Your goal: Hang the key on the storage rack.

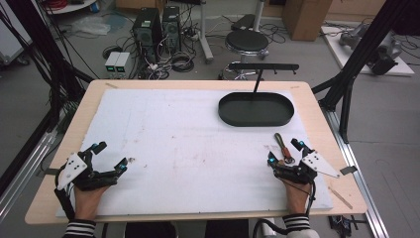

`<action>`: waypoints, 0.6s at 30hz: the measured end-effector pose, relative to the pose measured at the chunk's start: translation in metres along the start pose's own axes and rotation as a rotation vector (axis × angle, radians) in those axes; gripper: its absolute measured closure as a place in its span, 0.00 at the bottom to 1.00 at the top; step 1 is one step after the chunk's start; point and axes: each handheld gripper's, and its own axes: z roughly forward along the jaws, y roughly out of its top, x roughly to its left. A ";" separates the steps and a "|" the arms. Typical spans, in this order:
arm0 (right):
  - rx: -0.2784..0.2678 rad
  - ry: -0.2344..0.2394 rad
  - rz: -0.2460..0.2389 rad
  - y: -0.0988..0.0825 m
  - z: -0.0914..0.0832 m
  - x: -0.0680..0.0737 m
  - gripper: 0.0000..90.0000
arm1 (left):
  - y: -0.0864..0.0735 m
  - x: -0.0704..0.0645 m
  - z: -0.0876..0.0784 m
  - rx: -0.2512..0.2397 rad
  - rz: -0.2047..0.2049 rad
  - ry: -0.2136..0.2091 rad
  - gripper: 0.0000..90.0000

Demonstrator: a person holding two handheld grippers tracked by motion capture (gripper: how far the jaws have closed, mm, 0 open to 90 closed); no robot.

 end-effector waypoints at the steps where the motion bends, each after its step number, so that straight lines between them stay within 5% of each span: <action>1: 0.001 0.001 0.002 0.000 0.000 0.000 0.01 | 0.000 0.000 0.000 0.000 0.000 0.000 0.06; 18: 0.009 -0.007 0.006 0.000 0.000 0.000 0.01 | 0.000 -0.001 -0.002 -0.017 0.005 0.003 0.06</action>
